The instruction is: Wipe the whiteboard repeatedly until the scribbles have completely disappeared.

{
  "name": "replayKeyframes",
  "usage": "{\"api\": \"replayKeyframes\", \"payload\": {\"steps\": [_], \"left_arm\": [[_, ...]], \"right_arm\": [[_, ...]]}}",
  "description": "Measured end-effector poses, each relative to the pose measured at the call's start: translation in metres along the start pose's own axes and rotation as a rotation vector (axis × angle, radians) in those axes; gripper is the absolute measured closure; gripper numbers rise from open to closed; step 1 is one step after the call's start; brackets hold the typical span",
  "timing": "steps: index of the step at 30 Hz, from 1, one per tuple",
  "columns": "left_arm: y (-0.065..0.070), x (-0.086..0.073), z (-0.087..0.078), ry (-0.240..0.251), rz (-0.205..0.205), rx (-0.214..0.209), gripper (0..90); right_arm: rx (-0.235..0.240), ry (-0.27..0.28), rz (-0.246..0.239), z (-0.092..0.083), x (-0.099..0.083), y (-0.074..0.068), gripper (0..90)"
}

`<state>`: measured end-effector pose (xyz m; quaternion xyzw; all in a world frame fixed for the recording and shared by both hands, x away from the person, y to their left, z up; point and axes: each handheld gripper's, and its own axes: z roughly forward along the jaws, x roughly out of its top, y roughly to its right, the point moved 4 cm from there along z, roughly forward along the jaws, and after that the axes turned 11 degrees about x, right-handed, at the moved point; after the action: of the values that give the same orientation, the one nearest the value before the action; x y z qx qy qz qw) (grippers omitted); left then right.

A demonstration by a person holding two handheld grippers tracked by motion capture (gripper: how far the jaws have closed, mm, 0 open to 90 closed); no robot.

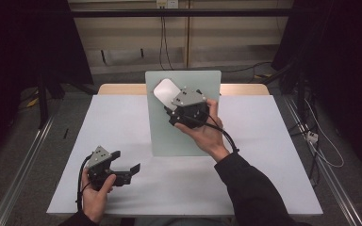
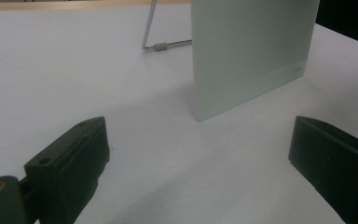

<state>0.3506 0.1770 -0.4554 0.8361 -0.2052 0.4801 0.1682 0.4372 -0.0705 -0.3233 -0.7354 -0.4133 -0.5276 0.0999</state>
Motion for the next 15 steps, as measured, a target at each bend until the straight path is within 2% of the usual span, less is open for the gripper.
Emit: {"api": "replayKeyframes", "payload": {"steps": [4,8,10,15], "left_arm": [[0.001,0.000,0.000,0.001,0.002,-0.001,4.9],[0.000,0.000,0.000,0.001,0.000,0.000,4.9],[0.000,0.000,0.000,0.001,0.001,0.000,4.9],[0.001,0.000,0.000,0.000,0.002,0.000,4.9]], "right_arm": [[-0.038,0.023,0.020,-0.008,0.007,0.013,31.4],[-0.063,0.039,0.029,-0.008,0.011,0.016,31.4],[-0.066,0.037,0.021,-0.006,0.011,0.013,31.4],[-0.014,-0.001,-0.013,0.007,0.005,-0.007,31.4]]}}
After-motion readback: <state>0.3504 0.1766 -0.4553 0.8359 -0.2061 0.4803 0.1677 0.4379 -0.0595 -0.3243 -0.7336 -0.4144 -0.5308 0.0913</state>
